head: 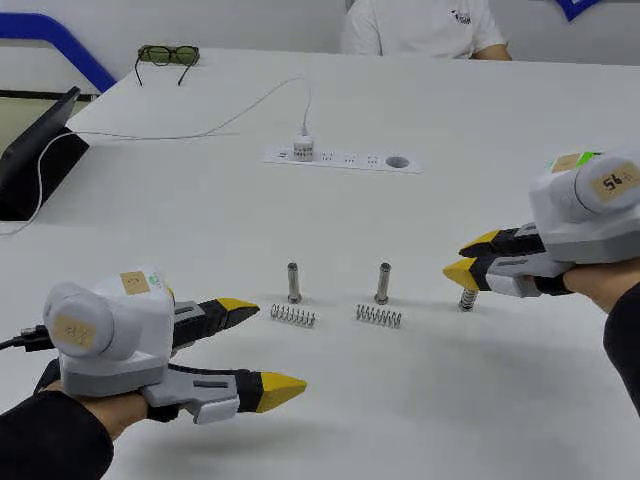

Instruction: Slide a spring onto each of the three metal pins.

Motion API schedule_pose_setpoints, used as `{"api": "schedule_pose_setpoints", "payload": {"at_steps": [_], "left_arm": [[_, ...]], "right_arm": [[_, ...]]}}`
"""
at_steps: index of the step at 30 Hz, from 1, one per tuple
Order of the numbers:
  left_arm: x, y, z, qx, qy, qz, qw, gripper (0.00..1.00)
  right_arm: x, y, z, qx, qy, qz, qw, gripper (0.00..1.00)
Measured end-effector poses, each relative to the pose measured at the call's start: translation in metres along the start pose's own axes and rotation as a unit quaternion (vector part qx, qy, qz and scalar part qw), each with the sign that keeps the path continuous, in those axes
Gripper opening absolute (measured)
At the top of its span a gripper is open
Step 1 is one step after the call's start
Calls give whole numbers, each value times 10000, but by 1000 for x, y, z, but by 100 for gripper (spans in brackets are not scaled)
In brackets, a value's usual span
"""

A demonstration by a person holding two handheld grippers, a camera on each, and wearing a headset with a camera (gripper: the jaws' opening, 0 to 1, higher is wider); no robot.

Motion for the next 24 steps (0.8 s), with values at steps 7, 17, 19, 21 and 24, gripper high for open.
{"api": "schedule_pose_setpoints", "payload": {"at_steps": [7,17,19,21,24], "left_arm": [[-3,-1,0,-11,35,7,10000,66],[-2,-1,0,-28,32,12,10000,66],[-2,-2,1,-31,30,10,10000,66],[-2,-2,1,-34,24,7,10000,66],[-1,-3,2,-42,17,-3,10000,66]], "right_arm": [[15,0,-19,-197,319,-99,9992,20],[36,3,-41,-463,664,-199,9965,19],[40,4,-45,-505,720,-220,9959,19],[44,5,-50,-557,775,-239,9951,19],[50,6,-55,-635,844,-273,9940,19]]}}
Point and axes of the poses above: the centre of the closed fingertips' face, and the gripper's own axes: x roughly forward along the fingers, z roughly to its right, y roughly out of its top, the point moved 7 cm from there along -x, roughly backward along the fingers, and after that the axes turned 8 degrees about -y, right-handed, at the moved point
